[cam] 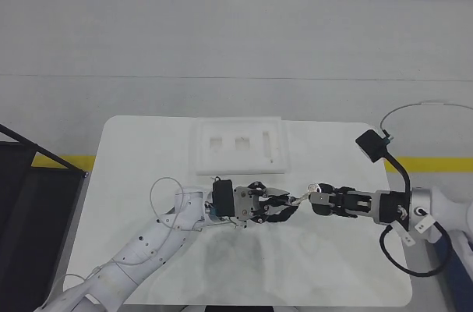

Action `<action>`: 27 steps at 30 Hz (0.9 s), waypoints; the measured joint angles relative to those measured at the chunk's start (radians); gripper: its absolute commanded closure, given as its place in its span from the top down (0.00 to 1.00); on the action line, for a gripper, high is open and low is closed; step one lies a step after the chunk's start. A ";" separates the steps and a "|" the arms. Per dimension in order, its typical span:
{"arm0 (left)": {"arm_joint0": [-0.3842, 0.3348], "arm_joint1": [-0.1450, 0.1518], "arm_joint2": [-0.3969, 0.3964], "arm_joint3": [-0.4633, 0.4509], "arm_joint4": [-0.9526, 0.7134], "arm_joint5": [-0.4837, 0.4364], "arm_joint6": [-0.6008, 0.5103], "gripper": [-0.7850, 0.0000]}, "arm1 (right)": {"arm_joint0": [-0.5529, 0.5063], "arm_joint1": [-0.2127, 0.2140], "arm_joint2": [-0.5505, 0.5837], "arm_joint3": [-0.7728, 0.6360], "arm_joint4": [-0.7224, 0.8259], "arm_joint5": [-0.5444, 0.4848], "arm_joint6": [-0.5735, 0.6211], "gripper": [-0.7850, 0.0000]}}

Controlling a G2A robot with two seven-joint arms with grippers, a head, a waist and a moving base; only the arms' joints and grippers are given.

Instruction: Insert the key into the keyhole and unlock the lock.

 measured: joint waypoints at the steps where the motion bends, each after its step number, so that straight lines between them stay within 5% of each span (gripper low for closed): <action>1: 0.000 -0.001 -0.001 0.000 -0.001 0.000 -0.001 0.00 | 0.001 0.000 -0.002 -0.001 0.000 0.000 0.000 0.00; 27: 0.047 -0.008 -0.043 -0.009 -0.035 0.065 -0.042 0.00 | 0.007 0.005 -0.010 -0.074 -0.023 0.020 -0.067 0.00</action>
